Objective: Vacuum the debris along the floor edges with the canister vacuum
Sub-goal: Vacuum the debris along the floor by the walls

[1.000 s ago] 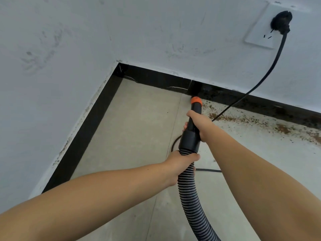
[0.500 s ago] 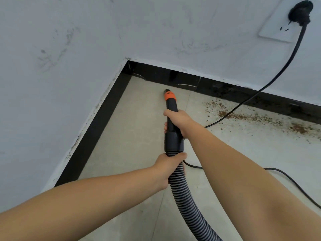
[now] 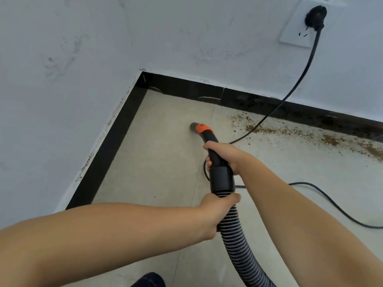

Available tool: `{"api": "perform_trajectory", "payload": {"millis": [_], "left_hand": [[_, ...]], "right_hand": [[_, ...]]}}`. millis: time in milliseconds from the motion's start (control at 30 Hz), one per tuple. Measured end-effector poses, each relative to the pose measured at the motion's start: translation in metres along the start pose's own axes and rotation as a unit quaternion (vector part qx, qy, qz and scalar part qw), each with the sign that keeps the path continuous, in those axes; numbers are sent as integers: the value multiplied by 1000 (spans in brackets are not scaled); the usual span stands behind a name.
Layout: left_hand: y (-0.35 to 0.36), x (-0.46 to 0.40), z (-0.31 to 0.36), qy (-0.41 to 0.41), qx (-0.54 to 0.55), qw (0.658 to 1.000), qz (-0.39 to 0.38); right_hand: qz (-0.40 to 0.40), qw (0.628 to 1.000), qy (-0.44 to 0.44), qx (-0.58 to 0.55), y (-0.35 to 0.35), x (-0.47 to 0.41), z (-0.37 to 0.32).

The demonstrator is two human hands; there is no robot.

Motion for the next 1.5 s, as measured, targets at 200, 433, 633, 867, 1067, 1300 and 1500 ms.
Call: {"api": "perform_trajectory", "payload": {"millis": [200,433,633,867,1067,1300,1500], "left_hand": [[-20,6,-5,-2,11,1000,4],[10,19,-21,33,-54,998,-16],[56,32,-43,67,-127,987,-67],[94,35,-69,-24,-133,982,-129],[63,18,-65,-54,-111,989,-85],[64,3,-51,-46,-118,985,-115],[96,-5,-42,-38,-147,980,-131]], "right_hand": [[9,999,-30,4,21,-3,9],[49,994,-60,-77,-20,34,27],[89,983,-106,-118,-74,85,44],[120,983,-50,-131,-111,106,76],[100,989,-40,-100,-82,70,78],[128,986,-45,-95,-93,59,65],[210,966,-55,-141,-136,72,66]]}}
Point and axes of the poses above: each hand's wrist, its own x-axis away from the middle knuckle, its own y-axis out of the palm, z = x × y, the point moved 1 cm from there along -x, towards the middle knuckle
